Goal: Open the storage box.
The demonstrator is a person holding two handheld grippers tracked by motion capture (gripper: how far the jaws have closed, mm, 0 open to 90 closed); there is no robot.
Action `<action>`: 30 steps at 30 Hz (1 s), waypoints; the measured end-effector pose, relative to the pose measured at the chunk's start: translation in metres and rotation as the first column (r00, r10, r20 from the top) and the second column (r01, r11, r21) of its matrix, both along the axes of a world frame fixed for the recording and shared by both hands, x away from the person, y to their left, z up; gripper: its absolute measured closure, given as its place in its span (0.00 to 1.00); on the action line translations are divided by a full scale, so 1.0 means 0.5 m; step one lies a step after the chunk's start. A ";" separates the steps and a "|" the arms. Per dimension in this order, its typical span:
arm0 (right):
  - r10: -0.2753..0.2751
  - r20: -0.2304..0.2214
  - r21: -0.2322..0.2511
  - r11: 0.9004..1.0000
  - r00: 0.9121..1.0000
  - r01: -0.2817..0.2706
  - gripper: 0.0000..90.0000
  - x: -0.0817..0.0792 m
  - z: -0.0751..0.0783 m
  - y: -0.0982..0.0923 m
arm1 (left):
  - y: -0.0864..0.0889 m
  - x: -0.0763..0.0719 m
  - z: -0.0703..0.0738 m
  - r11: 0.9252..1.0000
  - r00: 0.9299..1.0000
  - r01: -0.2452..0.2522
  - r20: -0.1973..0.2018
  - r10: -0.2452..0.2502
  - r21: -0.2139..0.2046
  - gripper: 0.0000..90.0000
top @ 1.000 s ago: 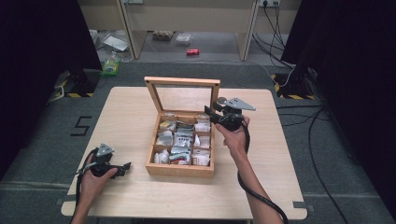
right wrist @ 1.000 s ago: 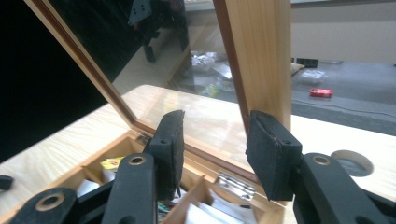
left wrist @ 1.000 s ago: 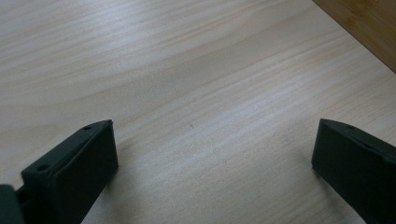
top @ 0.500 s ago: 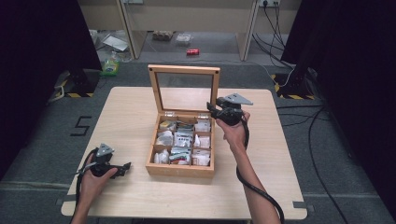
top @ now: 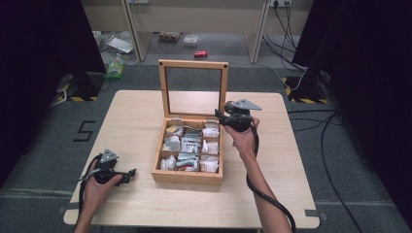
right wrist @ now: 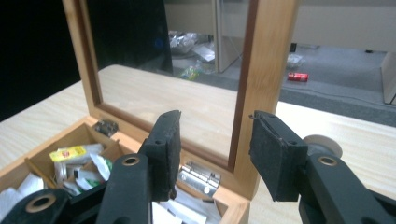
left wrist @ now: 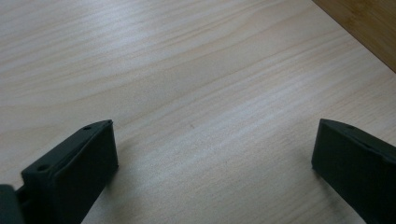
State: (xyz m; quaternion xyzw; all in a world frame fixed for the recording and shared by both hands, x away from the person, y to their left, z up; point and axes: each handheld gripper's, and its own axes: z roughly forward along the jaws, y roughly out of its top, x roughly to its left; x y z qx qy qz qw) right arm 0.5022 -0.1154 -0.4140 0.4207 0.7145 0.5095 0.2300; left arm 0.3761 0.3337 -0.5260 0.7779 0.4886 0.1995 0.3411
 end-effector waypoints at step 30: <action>0.094 -0.036 -0.046 0.994 0.995 -0.095 0.58 -0.036 -0.031 0.017 | 0.002 0.003 0.000 1.000 1.000 -0.002 -0.002 0.002 0.002 0.00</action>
